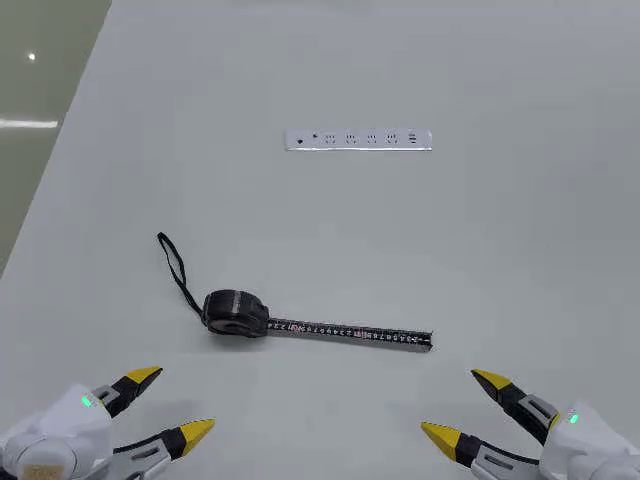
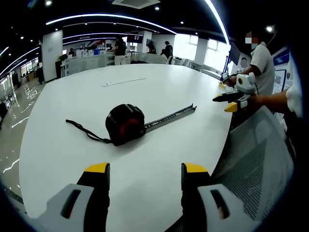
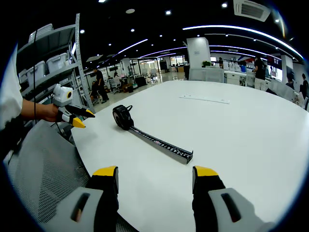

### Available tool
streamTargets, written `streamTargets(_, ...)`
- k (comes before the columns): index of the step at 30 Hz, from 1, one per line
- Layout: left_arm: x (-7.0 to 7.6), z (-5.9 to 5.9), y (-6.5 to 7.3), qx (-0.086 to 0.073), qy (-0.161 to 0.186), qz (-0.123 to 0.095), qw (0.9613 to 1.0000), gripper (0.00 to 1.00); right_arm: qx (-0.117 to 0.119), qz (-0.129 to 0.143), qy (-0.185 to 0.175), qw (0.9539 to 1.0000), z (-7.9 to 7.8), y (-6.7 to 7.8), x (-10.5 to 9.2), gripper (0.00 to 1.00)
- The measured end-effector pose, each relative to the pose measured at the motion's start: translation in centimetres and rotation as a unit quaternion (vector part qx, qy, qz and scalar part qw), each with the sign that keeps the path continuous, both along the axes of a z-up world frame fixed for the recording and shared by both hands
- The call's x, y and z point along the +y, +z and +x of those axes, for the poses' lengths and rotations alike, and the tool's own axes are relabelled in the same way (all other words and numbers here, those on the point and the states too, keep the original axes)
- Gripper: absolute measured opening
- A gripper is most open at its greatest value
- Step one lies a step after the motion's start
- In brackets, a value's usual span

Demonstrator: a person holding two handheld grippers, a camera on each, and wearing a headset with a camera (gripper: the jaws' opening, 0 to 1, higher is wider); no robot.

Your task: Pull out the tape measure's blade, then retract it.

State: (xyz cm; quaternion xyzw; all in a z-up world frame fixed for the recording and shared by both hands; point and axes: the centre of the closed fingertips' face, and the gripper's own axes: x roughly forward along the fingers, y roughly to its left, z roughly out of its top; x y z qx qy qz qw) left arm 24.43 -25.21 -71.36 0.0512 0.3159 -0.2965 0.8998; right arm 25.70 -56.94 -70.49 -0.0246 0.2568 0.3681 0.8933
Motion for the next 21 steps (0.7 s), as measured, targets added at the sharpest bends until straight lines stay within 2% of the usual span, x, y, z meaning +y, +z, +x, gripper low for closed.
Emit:
streamTargets(12,-0.9,0.9,0.0,0.003,0.019,-0.003,0.9998,0.59,0.001,0.000,0.011,0.9999,0.4,-0.2,0.6,0.61)
streamTargets(18,-1.0,1.6,0.1,0.006,0.036,-0.012,0.9992,0.59,0.001,0.012,0.007,0.9999,0.9,0.1,0.7,0.61)
streamTargets(21,-1.3,1.8,0.1,0.006,0.036,-0.009,0.9993,0.60,0.002,0.015,0.006,0.9999,1.0,0.1,0.8,0.61)
